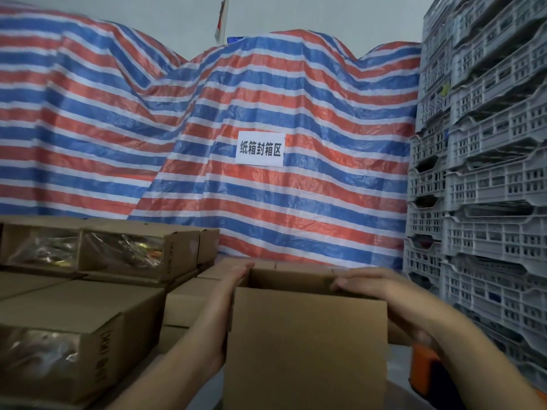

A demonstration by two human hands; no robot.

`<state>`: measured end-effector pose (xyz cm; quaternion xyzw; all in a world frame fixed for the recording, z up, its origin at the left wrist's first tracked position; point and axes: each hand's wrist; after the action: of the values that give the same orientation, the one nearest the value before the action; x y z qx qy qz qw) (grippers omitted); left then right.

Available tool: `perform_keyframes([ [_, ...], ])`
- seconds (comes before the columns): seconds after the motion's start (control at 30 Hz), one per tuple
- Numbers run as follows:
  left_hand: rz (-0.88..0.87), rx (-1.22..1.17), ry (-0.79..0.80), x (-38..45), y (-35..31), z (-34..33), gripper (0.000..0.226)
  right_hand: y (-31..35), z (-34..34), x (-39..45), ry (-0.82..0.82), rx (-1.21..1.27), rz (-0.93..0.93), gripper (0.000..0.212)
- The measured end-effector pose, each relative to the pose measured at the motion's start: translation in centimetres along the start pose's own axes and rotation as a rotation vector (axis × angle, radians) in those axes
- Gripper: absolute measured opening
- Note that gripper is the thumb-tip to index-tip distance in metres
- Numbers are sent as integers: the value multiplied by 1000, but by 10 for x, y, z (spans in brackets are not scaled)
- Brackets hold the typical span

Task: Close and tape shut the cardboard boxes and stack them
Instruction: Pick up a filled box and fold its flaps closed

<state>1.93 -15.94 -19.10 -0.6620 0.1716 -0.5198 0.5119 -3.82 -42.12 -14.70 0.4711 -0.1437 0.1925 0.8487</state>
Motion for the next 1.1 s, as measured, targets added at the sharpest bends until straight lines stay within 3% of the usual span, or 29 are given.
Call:
perform_keyframes([
  [0.03,98,-104,-337,-11,-4,-23,35,6,5,2,56,-66,-56,43],
  [0.1,187,-24,-670,-15,5,-17,30,18,11,8,161,-206,-113,46],
  [0.17,240,-43,-808,-13,16,-20,40,31,10,11,272,-261,-131,51],
  [0.23,238,-50,-823,-6,14,-14,49,33,10,14,284,-279,-129,56],
  [0.47,278,-150,-752,-7,5,-12,41,19,10,17,245,-152,-84,71],
  [0.6,264,-74,-708,-8,1,-15,71,15,9,17,230,-113,-59,72],
  [0.67,264,-66,-720,-7,2,-16,73,12,9,16,217,-86,-52,67],
  [0.8,242,-56,-874,-5,6,-10,45,6,9,16,187,-27,-44,65],
  [0.9,346,60,-784,-7,4,-10,19,-1,8,16,134,-1,-27,73],
  [0.97,435,110,-773,-9,2,-12,14,-8,6,14,69,40,-5,76],
  [1.1,482,134,-803,-8,3,-14,6,-20,5,11,-70,219,42,53],
])
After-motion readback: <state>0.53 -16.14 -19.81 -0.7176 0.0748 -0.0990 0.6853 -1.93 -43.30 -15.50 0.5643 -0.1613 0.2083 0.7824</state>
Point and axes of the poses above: each hand's wrist, its own x-axis towards the middle knuckle, its own z-axis out of the back of the hand, y = z × x, and after that the axes turned 8 degrees about z, right-handed
